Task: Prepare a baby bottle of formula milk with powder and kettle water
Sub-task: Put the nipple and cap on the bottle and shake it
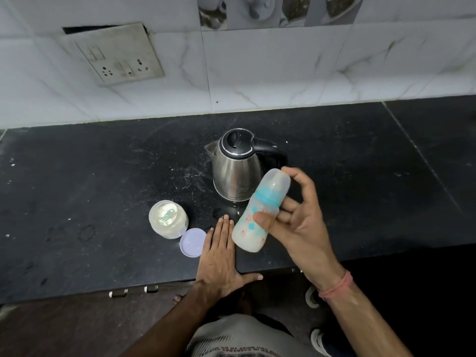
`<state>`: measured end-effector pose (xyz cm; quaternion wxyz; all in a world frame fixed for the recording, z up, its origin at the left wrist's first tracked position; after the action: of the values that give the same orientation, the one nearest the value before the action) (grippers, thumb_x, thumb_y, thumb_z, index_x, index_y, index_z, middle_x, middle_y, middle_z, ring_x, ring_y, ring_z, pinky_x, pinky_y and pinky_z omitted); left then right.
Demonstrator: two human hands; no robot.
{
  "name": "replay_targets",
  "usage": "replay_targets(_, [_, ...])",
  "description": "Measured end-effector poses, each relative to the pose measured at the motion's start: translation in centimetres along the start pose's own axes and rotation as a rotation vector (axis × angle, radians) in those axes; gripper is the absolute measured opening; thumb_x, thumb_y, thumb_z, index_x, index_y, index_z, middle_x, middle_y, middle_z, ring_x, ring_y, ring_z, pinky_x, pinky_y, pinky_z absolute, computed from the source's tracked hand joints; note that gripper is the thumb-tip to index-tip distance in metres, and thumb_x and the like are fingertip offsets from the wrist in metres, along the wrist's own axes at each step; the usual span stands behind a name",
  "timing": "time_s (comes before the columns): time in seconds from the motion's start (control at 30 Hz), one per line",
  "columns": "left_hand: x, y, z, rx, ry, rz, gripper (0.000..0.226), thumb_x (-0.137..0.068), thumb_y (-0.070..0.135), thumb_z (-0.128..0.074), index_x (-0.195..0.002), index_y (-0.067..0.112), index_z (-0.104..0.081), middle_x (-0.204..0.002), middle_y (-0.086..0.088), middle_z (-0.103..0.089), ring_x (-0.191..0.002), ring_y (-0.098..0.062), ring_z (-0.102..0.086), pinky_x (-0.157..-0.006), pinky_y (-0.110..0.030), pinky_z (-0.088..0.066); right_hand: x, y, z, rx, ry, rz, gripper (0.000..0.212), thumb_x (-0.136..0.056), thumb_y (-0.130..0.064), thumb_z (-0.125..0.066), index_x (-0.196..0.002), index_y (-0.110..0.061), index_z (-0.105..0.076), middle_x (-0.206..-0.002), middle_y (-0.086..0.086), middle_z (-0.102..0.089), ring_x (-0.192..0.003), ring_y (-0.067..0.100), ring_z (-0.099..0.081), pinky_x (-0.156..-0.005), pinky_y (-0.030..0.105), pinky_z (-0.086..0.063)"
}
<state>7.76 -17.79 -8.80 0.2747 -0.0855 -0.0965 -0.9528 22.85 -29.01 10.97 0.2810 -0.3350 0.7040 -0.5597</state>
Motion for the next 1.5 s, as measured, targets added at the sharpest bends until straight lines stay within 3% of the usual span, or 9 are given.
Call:
replay_targets(0.17, [0.0, 0.1, 0.1, 0.020, 0.010, 0.021, 0.168, -0.067, 0.124, -0.021, -0.180, 0.002, 0.005, -0.190, -0.017, 0.017, -0.178, -0.031, 0.014, -0.144, -0.054, -0.002, -2.0, -1.5, 1.1, -0.133, 0.250, 0.085, 0.088, -0.092, -0.016, -0.094, -0.160, -0.028, -0.040, -0.134, 0.013, -0.079, -0.121, 0.030, -0.080, -0.098, 0.047, -0.068])
replay_targets(0.33, [-0.1, -0.1, -0.5, 0.056, 0.059, -0.012, 0.165, -0.070, 0.122, -0.030, -0.180, -0.001, -0.015, -0.190, -0.022, -0.004, -0.179, -0.037, -0.007, -0.142, -0.059, -0.020, -2.2, -2.2, 1.8, 0.060, -0.126, -0.034, 0.089, -0.088, -0.002, -0.090, -0.156, -0.034, -0.043, -0.132, 0.020, -0.079, -0.116, 0.038, -0.082, -0.095, 0.048, -0.069])
replay_targets(0.53, [-0.1, 0.1, -0.1, -0.002, 0.003, 0.023, 0.166, -0.068, 0.123, -0.018, -0.180, 0.002, 0.007, -0.189, -0.017, 0.019, -0.178, -0.031, 0.016, -0.143, -0.055, -0.003, -2.2, -2.5, 1.3, -0.145, 0.138, 0.031, 0.082, -0.093, -0.015, -0.085, -0.159, -0.028, -0.038, -0.129, 0.019, -0.079, -0.120, 0.032, -0.077, -0.096, 0.049, -0.068])
replay_targets(0.7, [0.1, -0.1, -0.3, 0.057, 0.028, -0.007, 0.159, -0.071, 0.121, -0.029, -0.183, 0.013, 0.003, -0.191, -0.014, 0.012, -0.177, -0.030, 0.020, -0.143, -0.052, 0.002, -1.0, -1.1, 0.2, 0.084, -0.201, -0.045, 0.089, -0.089, -0.001, -0.091, -0.156, -0.035, -0.043, -0.133, 0.018, -0.079, -0.116, 0.037, -0.082, -0.095, 0.049, -0.068])
replay_targets(0.9, [-0.1, 0.1, 0.2, -0.010, -0.002, 0.020, 0.167, -0.067, 0.123, -0.019, -0.178, 0.002, 0.013, -0.188, -0.017, 0.025, -0.177, -0.031, 0.020, -0.144, -0.053, 0.003, -3.2, -2.8, 1.5, -0.094, 0.143, 0.077, 0.081, -0.091, -0.018, -0.091, -0.155, -0.032, -0.043, -0.128, 0.021, -0.080, -0.112, 0.030, -0.081, -0.092, 0.044, -0.067])
replay_targets(1.07, [-0.1, -0.1, -0.3, 0.015, 0.004, 0.000, 0.162, -0.070, 0.121, -0.025, -0.182, 0.007, 0.001, -0.189, -0.019, 0.019, -0.178, -0.033, 0.013, -0.143, -0.054, -0.005, -1.9, -1.2, 1.5, 0.075, -0.189, -0.072, 0.089, -0.087, -0.004, -0.092, -0.156, -0.034, -0.044, -0.131, 0.020, -0.080, -0.113, 0.038, -0.082, -0.093, 0.047, -0.069])
replay_targets(1.23, [-0.1, 0.1, -0.1, 0.027, 0.031, 0.005, 0.165, -0.071, 0.121, -0.026, -0.179, 0.000, 0.003, -0.189, -0.019, 0.016, -0.178, -0.033, 0.010, -0.144, -0.055, -0.005, -2.0, -1.0, 2.3, -0.138, 0.203, 0.028, 0.083, -0.088, -0.021, -0.093, -0.155, -0.033, -0.045, -0.133, 0.024, -0.077, -0.121, 0.037, -0.078, -0.095, 0.050, -0.068])
replay_targets(1.4, [-0.2, 0.0, -0.3, 0.011, -0.002, 0.009, 0.164, -0.072, 0.120, -0.028, -0.181, 0.001, 0.000, -0.190, -0.020, 0.013, -0.179, -0.034, 0.006, -0.143, -0.057, -0.009, -1.2, 0.0, 2.1, 0.027, -0.040, -0.018, 0.087, -0.085, -0.028, -0.101, -0.152, -0.039, -0.047, -0.134, 0.019, -0.078, -0.116, 0.036, -0.081, -0.095, 0.048, -0.068])
replay_targets(1.5, [-0.1, 0.1, -0.2, -0.025, -0.017, 0.026, 0.165, -0.070, 0.121, -0.021, -0.178, 0.002, 0.014, -0.187, -0.018, 0.028, -0.177, -0.031, 0.021, -0.143, -0.054, 0.002, -1.3, 0.1, 2.0, -0.120, 0.209, 0.057, 0.081, -0.090, -0.025, -0.097, -0.152, -0.038, -0.047, -0.136, 0.017, -0.078, -0.120, 0.033, -0.080, -0.095, 0.044, -0.067])
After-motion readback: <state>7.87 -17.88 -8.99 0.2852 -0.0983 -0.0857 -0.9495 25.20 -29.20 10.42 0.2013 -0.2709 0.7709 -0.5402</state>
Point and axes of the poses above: each hand's wrist, its own x-axis away from the middle knuckle, its own z-axis out of the back of the hand, y = z × x, the point moved 1 cm from there along -x, towards the middle knuckle
